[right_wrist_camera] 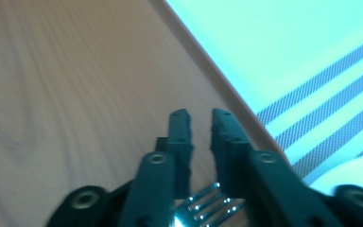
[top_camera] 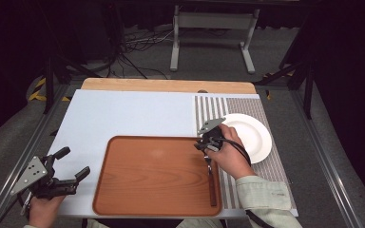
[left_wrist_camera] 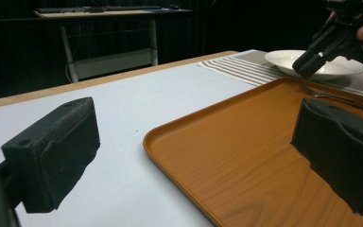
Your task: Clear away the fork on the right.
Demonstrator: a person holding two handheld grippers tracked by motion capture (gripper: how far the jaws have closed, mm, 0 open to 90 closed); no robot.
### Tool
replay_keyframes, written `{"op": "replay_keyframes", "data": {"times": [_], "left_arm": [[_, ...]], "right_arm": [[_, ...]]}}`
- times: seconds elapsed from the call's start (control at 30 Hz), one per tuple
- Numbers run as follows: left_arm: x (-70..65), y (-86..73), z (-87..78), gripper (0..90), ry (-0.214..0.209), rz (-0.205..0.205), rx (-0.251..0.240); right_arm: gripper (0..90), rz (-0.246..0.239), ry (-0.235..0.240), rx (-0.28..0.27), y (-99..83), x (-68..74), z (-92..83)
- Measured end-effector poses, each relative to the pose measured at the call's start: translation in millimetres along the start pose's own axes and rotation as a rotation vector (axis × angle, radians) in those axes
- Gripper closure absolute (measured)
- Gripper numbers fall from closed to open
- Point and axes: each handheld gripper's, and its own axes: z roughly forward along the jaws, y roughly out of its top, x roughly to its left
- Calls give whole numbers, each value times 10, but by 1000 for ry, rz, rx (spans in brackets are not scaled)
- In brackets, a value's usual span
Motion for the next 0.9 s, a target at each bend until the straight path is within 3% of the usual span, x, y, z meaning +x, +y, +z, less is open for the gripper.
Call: {"op": "replay_keyframes", "data": {"times": [0.07, 0.13, 0.37, 0.5, 0.9], "left_arm": [[2, -4, 3, 23, -2, 2, 5], [2, -3, 1, 24, -2, 1, 4], [-1, 0, -2, 23, 1, 1, 0], [0, 2, -3, 23, 0, 4, 2], [0, 2, -4, 23, 1, 3, 0]], "right_arm": [[602, -8, 9, -25, 32, 19, -48], [416, -29, 16, -78, 79, 51, -111], [233, -42, 39, -159, 150, 114, -214], [180, -56, 37, -192, 159, 128, -275], [166, -63, 29, -306, 32, 134, -522]]}}
